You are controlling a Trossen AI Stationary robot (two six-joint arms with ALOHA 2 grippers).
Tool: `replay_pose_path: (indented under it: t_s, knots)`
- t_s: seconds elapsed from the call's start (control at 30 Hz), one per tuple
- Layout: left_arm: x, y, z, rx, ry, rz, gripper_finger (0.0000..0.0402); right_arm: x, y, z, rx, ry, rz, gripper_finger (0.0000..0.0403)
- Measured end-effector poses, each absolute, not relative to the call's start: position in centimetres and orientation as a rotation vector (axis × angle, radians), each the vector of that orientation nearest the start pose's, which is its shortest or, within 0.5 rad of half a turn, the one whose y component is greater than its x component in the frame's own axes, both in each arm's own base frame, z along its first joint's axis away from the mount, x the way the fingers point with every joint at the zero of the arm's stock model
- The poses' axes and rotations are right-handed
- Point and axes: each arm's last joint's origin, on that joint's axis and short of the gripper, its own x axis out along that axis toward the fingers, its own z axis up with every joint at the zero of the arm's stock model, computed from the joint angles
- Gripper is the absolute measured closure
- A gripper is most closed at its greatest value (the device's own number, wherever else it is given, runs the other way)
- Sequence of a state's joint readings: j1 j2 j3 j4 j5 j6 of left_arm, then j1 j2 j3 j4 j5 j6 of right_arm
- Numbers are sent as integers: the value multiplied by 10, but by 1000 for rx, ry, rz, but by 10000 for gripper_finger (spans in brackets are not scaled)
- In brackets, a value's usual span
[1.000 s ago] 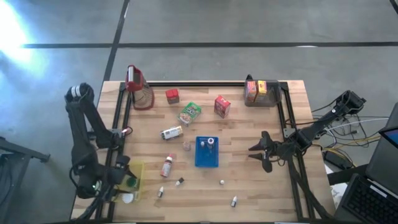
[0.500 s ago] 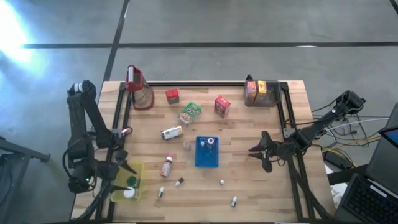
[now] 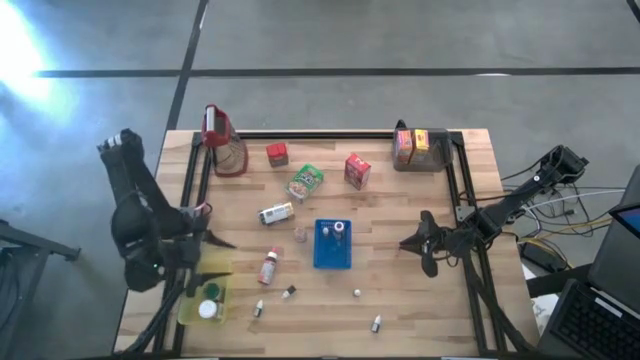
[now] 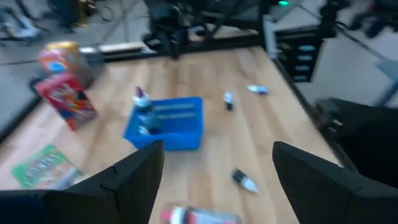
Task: Pick & Place Kitchen Items
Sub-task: Put the red cereal box into the black bin
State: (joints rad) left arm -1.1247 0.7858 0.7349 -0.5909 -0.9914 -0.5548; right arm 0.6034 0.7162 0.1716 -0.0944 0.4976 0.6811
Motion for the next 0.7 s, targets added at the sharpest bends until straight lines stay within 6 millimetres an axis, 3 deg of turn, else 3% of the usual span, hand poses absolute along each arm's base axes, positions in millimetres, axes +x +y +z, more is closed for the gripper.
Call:
replay_pose_path:
  t_s: [0.13,0.4,0.7]
  knots:
    - [103,-124,293,2,275,28,98,120,66,146,331,545,-84,369]
    - [135,-128,306,165,148,103,99,120,66,146,330,544,-84,361]
    - [171,-102,317,72,188,246,100,120,66,146,331,545,-84,332]
